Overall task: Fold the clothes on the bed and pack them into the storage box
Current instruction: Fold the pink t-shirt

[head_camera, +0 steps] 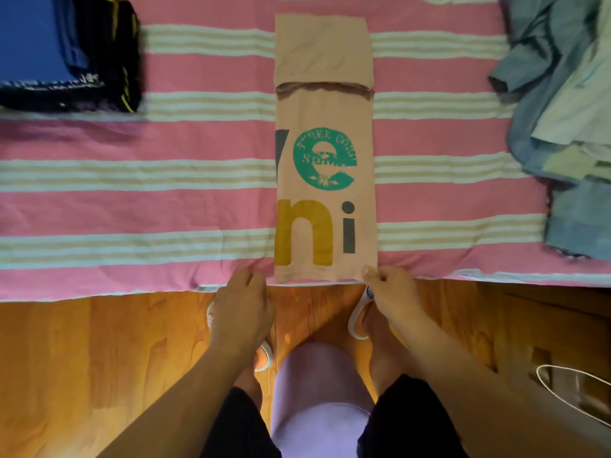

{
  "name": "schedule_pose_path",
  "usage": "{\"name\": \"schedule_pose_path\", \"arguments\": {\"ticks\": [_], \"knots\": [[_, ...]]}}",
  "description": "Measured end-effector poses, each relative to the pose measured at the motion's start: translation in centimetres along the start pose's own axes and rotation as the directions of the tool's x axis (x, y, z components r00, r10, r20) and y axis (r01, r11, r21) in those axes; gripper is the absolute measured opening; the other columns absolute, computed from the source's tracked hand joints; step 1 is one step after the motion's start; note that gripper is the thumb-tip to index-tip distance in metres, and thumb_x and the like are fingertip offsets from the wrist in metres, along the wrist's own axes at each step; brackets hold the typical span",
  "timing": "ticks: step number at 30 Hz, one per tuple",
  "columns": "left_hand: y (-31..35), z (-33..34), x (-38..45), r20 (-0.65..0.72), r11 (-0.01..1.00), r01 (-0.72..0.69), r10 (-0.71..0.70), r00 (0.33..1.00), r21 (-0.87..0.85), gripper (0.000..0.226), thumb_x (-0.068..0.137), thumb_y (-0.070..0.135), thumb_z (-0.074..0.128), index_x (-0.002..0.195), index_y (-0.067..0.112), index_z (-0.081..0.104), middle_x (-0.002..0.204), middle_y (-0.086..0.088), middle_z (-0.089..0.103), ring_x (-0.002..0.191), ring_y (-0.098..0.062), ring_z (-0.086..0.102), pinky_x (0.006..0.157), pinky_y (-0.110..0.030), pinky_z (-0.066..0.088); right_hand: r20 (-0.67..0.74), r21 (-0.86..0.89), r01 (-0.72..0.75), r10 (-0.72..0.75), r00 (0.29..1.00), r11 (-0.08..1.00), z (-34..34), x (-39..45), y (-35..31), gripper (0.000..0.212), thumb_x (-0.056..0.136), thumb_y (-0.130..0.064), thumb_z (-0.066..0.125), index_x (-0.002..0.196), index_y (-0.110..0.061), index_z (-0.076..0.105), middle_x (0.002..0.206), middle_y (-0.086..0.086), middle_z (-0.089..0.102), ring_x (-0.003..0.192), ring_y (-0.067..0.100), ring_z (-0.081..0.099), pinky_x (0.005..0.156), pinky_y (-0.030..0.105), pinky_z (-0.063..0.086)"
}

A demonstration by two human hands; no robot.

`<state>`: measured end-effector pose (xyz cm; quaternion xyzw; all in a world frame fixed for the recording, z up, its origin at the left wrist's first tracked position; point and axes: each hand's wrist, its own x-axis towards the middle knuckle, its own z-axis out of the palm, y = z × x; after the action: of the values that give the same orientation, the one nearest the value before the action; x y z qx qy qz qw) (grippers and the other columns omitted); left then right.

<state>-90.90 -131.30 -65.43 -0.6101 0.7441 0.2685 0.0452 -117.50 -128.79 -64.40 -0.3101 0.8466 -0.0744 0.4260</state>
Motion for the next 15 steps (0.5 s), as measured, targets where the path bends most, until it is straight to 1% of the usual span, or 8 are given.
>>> {"name": "schedule_pose_path", "arguments": {"ticks": [2, 3, 5, 7, 9, 11, 13, 15], "knots": [[1.1, -0.2, 0.3, -0.095, 0.986, 0.082, -0.096, 0.991, -0.143, 0.035, 0.081, 0.03, 0.041, 0.101, 0.011, 0.063, 0.103, -0.009, 0.059, 0.088, -0.034, 0.06, 0.07, -0.044, 0.052, 0.136, -0.183, -0.009, 0.035, 0.99, 0.983, -1.0, 0.8, -0.2, 0.044, 0.099, -0.043, 0.054, 0.068, -0.013, 0.062, 0.065, 0.006, 0.062, 0.065, 0.026, 0.06, 0.058, 0.033, 0.041], [1.9, -0.6, 0.7, -0.143, 0.984, 0.031, -0.056, 0.988, -0.177, 0.037, 0.082, 0.03, 0.048, 0.111, 0.011, 0.062, 0.112, -0.01, 0.058, 0.099, -0.033, 0.057, 0.081, -0.045, 0.051, 0.185, -0.285, -0.022, 0.077, 0.98, 0.958, -1.7, 0.9, -0.5, 0.042, 0.098, -0.047, 0.053, 0.075, -0.014, 0.066, 0.071, 0.005, 0.066, 0.067, 0.022, 0.062, 0.061, 0.033, 0.046], [3.1, -1.3, 2.3, -0.2, 0.971, -0.221, 0.2, 0.959, -0.088, 0.051, 0.086, 0.036, 0.059, 0.13, 0.011, 0.057, 0.134, -0.012, 0.052, 0.124, -0.034, 0.049, 0.102, -0.046, 0.042, 0.145, -0.406, 0.017, 0.046, 0.988, 0.914, -3.6, 1.1, -1.7, 0.033, 0.097, -0.049, 0.054, 0.089, -0.019, 0.064, 0.084, 0.0, 0.067, 0.072, 0.015, 0.06, 0.064, 0.032, 0.05], [3.5, -1.6, 4.6, -0.07, 0.87, -0.488, 0.493, 0.867, 0.074, 0.075, 0.088, 0.051, 0.06, 0.15, 0.012, 0.044, 0.157, -0.014, 0.038, 0.147, -0.037, 0.031, 0.12, -0.049, 0.027, -0.045, -0.42, 0.249, -0.294, 0.955, 0.873, -4.8, 1.2, -3.5, 0.025, 0.096, -0.042, 0.055, 0.099, -0.018, 0.056, 0.096, -0.001, 0.058, 0.083, 0.016, 0.056, 0.069, 0.031, 0.046], [2.8, -1.4, 7.1, 0.14, 0.694, -0.682, 0.67, 0.729, 0.231, 0.088, 0.084, 0.059, 0.058, 0.157, 0.015, 0.033, 0.163, -0.016, 0.029, 0.152, -0.039, 0.021, 0.124, -0.053, 0.019, 0.005, -0.47, 0.65, -0.735, 0.678, 0.597, -4.7, 1.4, -4.9, 0.031, 0.09, -0.037, 0.052, 0.108, -0.013, 0.059, 0.106, 0.005, 0.055, 0.097, 0.024, 0.053, 0.082, 0.038, 0.049], [1.2, -0.5, 8.2, 0.292, 0.488, -0.786, 0.742, 0.603, 0.381, 0.078, 0.089, 0.046, 0.053, 0.158, 0.017, 0.03, 0.16, -0.019, 0.034, 0.148, -0.043, 0.029, 0.122, -0.056, 0.023, 0.376, -0.568, 0.799, -0.802, 0.464, 0.196, -3.5, 2.6, -4.2, 0.058, 0.087, -0.045, 0.053, 0.133, -0.011, 0.052, 0.132, 0.01, 0.051, 0.123, 0.03, 0.047, 0.106, 0.046, 0.042], [-0.4, 0.2, 8.7, 0.295, 0.373, -0.814, 0.797, 0.527, 0.446, 0.054, 0.099, 0.022, 0.036, 0.153, 0.014, 0.039, 0.152, -0.023, 0.044, 0.139, -0.049, 0.042, 0.118, -0.059, 0.031, 0.586, -0.633, 0.774, -0.657, 0.474, -0.006, -2.5, 4.5, -2.4, 0.087, 0.088, -0.051, 0.059, 0.155, -0.007, 0.025, 0.157, 0.014, 0.029, 0.145, 0.035, 0.026, 0.121, 0.049, 0.023], [-0.8, 0.9, 8.9, 0.226, 0.382, -0.816, 0.831, 0.509, 0.434, 0.041, 0.104, 0.008, 0.031, 0.14, 0.007, 0.051, 0.144, -0.027, 0.052, 0.133, -0.052, 0.048, 0.112, -0.061, 0.039, 0.614, -0.648, 0.76, -0.632, 0.472, -0.062, -2.1, 6.0, -0.9, 0.083, 0.095, -0.035, 0.056, 0.159, -0.005, 0.011, 0.164, 0.017, 0.017, 0.151, 0.038, 0.015, 0.123, 0.051, 0.016]]}}
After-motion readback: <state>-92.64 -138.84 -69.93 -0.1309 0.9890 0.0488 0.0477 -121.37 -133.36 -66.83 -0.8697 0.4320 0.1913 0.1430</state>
